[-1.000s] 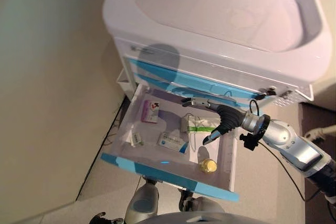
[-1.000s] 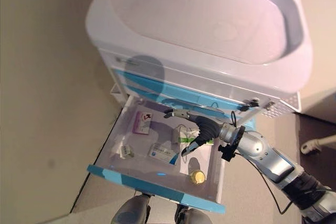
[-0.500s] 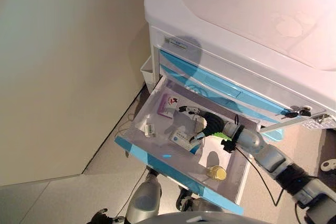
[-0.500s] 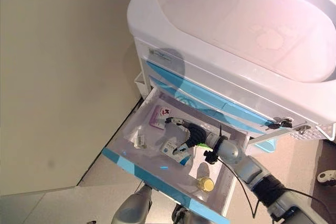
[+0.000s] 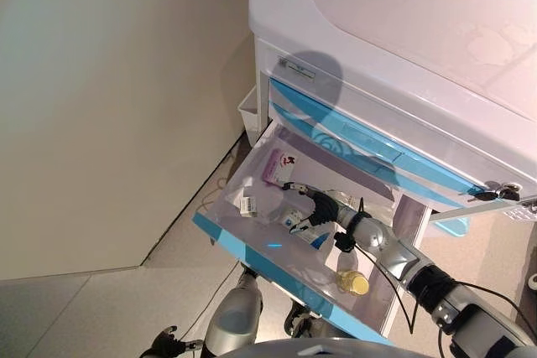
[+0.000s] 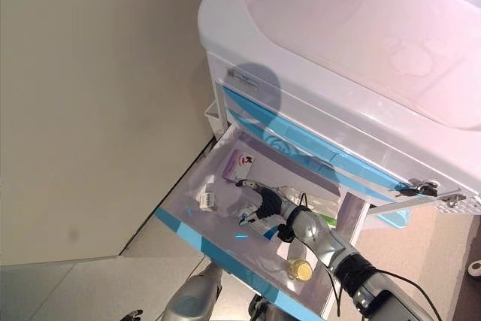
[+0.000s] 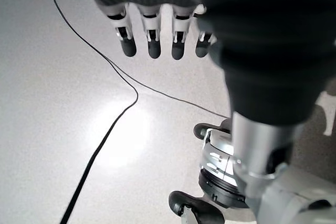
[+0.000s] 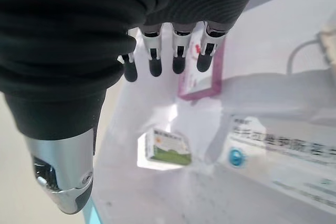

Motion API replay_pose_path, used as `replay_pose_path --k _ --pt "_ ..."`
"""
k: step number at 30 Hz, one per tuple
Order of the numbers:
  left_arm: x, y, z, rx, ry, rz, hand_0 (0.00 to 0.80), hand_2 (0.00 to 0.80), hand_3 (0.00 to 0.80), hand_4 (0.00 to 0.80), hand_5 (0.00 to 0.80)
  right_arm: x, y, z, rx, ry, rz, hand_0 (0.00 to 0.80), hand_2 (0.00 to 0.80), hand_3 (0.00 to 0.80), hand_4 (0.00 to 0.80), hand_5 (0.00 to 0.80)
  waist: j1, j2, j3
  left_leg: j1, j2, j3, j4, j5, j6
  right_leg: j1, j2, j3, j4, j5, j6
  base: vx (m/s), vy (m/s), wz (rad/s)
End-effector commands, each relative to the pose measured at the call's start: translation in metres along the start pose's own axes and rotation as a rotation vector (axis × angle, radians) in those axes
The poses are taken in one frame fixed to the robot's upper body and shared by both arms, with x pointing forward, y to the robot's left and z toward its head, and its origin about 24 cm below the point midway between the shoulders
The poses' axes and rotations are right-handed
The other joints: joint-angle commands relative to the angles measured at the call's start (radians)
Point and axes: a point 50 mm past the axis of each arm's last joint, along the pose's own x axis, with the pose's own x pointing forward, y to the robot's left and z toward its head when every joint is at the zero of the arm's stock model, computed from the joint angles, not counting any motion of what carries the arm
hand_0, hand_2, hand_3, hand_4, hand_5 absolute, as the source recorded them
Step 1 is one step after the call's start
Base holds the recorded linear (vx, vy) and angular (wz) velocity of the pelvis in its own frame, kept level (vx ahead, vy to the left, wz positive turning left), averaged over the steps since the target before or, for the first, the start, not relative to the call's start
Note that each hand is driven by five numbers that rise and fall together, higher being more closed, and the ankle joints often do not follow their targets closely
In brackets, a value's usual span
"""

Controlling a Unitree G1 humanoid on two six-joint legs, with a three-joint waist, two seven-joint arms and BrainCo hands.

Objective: Open the drawer and pick up the medicine

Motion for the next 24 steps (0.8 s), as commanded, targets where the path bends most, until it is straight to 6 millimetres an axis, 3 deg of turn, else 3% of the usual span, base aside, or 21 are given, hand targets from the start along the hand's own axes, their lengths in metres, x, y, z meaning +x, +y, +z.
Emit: replay_pose_path --k 1,17,24 --pt "0.0 -0.005 0.0 -0.007 0.004 0.006 0.0 0.0 0.0 0.0 0.0 0.011 0.007 0.028 -0.046 -0.123 0.008 0.0 0.0 0.0 0.0 0.0 0.011 -0.011 -0.026 -0.03 -0.04 0.012 0.013 0.013 0.01 -0.067 -0.043 0.014 0.045 0.074 0.046 0.0 0.0 0.0" --pt "0.0 -0.01 0.006 -0.001 -0.014 0.009 0.0 0.0 0.0 0.0 0.0 0.034 0.035 0.053 -0.142 -0.188 0.103 0.0 0.0 0.0 0.0 0.0 0.023 -0.004 -0.02 -0.029 -0.043 0.01 0.01 0.012 0.013 -0.07 -0.047 0.012 0.041 0.079 0.049 0.0 0.0 0.0" --pt "0.0 -0.011 0.006 0.012 -0.012 0.01 0.0 0.0 0.0 0.0 0.0 0.042 0.049 0.046 -0.172 -0.137 0.14 0.0 0.0 0.0 0.0 0.0 0.033 -0.004 -0.018 -0.033 -0.046 0.005 0.01 0.012 0.013 -0.068 -0.048 0.007 0.037 0.081 0.049 0.0 0.0 0.0"
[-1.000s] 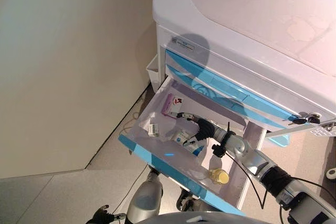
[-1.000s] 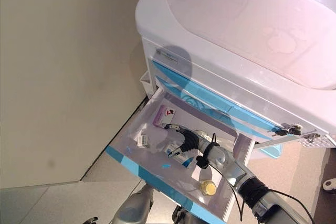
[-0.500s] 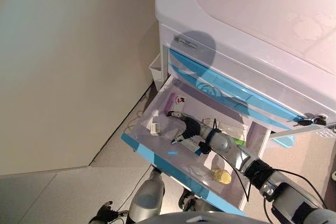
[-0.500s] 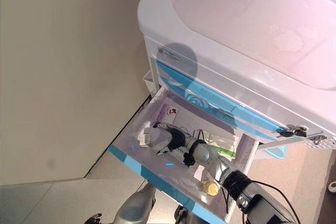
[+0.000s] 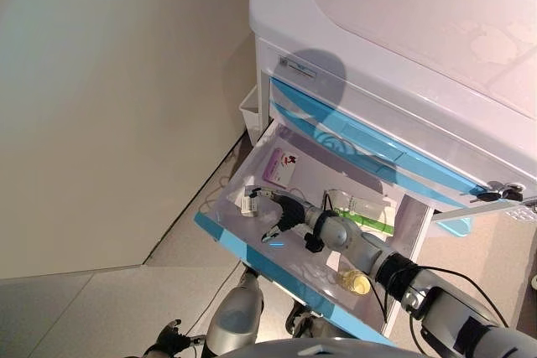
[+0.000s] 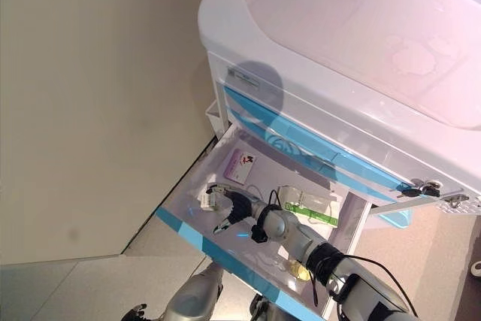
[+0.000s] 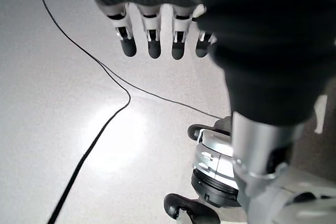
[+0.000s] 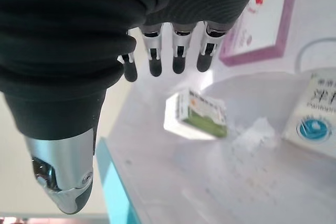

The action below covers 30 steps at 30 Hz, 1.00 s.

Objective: Open the drawer and pick up the medicine

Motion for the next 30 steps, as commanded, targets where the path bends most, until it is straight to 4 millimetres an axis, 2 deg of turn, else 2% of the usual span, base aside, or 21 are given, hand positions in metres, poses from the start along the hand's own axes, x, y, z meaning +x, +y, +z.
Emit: replay_pose_path --k 1,12,19,30 --pt "-0.001 -0.006 -0.004 0.003 0.025 -0.002 0.0 0.0 0.0 0.0 0.0 0.011 0.007 0.022 -0.037 -0.086 0.004 0.0 0.0 0.0 0.0 0.0 0.021 -0.011 -0.021 -0.033 -0.045 0.008 0.01 0.014 0.016 -0.066 -0.047 0.008 0.03 0.085 0.05 0.0 0.0 0.0" --pt "0.0 -0.011 0.001 0.015 0.009 -0.009 0.0 0.0 0.0 0.0 0.0 0.022 0.024 0.004 -0.077 0.041 0.012 0.0 0.0 0.0 0.0 0.0 0.038 0.004 -0.018 -0.041 -0.052 0.001 0.01 0.015 0.018 -0.071 -0.053 0.002 0.028 0.09 0.054 0.004 0.005 0.05" --pt "0.0 -0.013 0.004 0.019 0.006 -0.005 0.0 0.0 0.0 0.0 0.0 0.027 0.019 0.005 -0.056 0.055 -0.03 0.0 0.0 0.0 0.0 0.0 0.042 0.012 -0.013 -0.043 -0.052 0.004 0.006 0.018 0.02 -0.074 -0.055 0.004 0.02 0.098 0.058 0.0 0.0 0.0" --pt "0.001 -0.014 0.005 0.015 0.016 0.007 0.0 0.0 0.0 0.0 0.0 0.026 0.005 0.015 -0.045 -0.002 -0.102 0.0 0.0 0.0 0.0 0.0 0.027 0.005 -0.016 -0.031 -0.05 0.021 0.005 0.009 0.027 -0.077 -0.056 0.021 0.03 0.095 0.057 0.0 0.0 0.0"
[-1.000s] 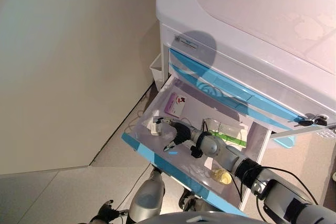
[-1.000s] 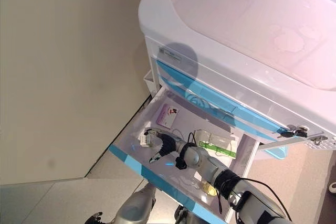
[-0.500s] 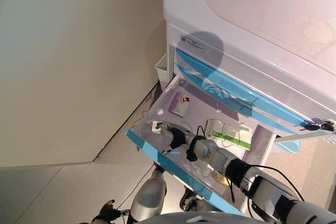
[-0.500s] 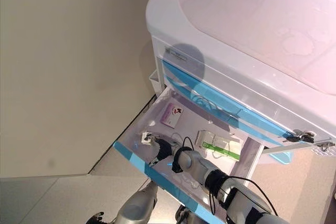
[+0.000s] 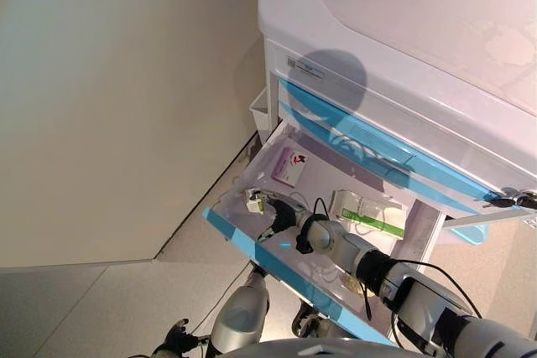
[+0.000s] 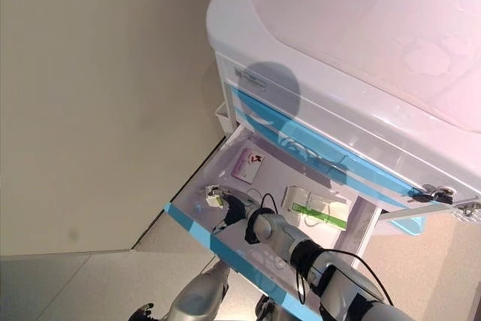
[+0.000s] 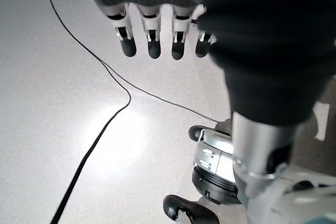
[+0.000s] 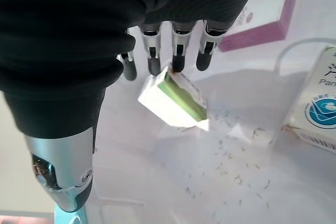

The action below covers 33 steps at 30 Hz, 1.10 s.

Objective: Open the drawer and pick up the medicine

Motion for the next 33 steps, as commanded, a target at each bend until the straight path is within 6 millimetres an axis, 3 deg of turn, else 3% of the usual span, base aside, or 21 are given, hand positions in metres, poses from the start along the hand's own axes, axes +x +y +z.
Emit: replay_pose_path --k 1,16,24,33 --pt "0.001 -0.001 0.001 -0.016 0.025 0.019 0.0 0.0 0.0 0.0 0.0 0.005 -0.01 0.025 0.031 -0.102 -0.065 0.0 0.0 0.0 0.0 0.0 0.006 -0.029 -0.011 -0.028 -0.05 0.04 0.004 0.007 0.035 -0.069 -0.055 0.025 0.003 0.114 0.064 0.0 0.0 0.0" --pt "0.002 0.005 -0.005 -0.022 0.067 0.05 0.0 0.0 0.0 0.0 0.0 -0.012 -0.037 0.022 0.016 -0.158 -0.158 0.0 0.0 0.0 0.0 0.0 -0.033 -0.054 -0.017 -0.016 -0.037 0.06 -0.01 0.004 0.037 -0.078 -0.047 0.048 -0.002 0.118 0.065 0.002 -0.007 -0.05" --pt "0.001 0.006 -0.006 -0.023 0.071 0.057 0.0 0.0 0.0 0.0 0.0 -0.014 -0.038 0.02 0.024 -0.152 -0.179 0.0 0.0 0.0 0.0 0.0 -0.035 -0.055 -0.016 -0.015 -0.034 0.063 -0.012 0.003 0.038 -0.08 -0.045 0.052 -0.002 0.118 0.065 0.004 -0.007 -0.03" --pt "0.002 0.006 -0.004 -0.014 0.066 0.062 0.0 0.0 0.0 0.0 0.0 0.0 -0.03 0.018 0.004 -0.092 -0.16 0.0 0.0 0.0 0.0 0.0 -0.018 -0.046 -0.007 -0.018 -0.038 0.06 -0.011 0.001 0.038 -0.081 -0.048 0.042 -0.001 0.116 0.067 0.001 0.001 0.0"
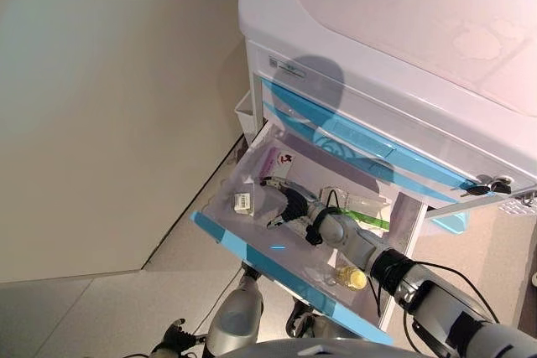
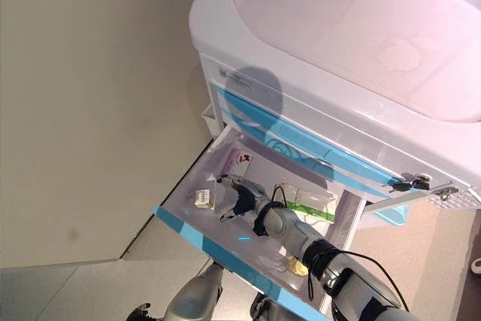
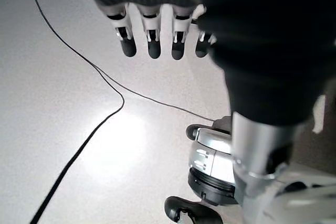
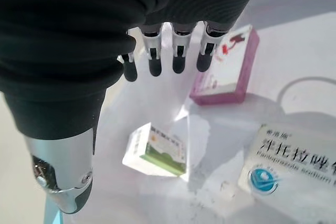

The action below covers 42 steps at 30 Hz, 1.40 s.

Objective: Open the drawer and pick up the medicine

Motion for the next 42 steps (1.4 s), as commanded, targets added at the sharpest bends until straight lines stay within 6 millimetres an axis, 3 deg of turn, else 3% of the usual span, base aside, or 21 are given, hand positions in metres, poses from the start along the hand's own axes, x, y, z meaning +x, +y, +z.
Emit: replay_pose_path --k 1,16,42 --pt "0.001 0.003 -0.003 -0.019 0.04 0.034 0.0 0.0 0.0 0.0 0.0 0.011 -0.009 0.028 -0.018 -0.113 -0.049 0.0 0.0 0.0 0.0 0.0 0.011 -0.009 0.016 -0.007 -0.058 0.03 -0.009 0.002 0.042 -0.03 -0.051 0.009 -0.059 0.14 0.078 0.017 -0.001 0.04" --pt "0.003 0.004 0.006 -0.001 0.021 0.055 0.0 0.0 0.0 0.0 0.0 0.026 0.003 0.032 0.001 -0.054 -0.047 0.0 0.0 0.0 0.0 0.0 0.042 0.015 0.034 -0.024 -0.075 0.024 0.0 -0.002 0.049 -0.035 -0.069 0.001 -0.057 0.143 0.083 0.007 0.013 0.03" --pt "0.004 0.007 0.01 -0.017 0.033 0.091 0.0 0.0 0.0 0.0 0.0 0.033 0.002 0.041 0.032 -0.047 -0.113 0.0 0.0 0.0 0.0 0.0 0.038 0.022 0.044 -0.028 -0.089 0.05 -0.003 -0.012 0.068 -0.051 -0.088 0.027 -0.053 0.155 0.093 0.004 0.017 0.0"
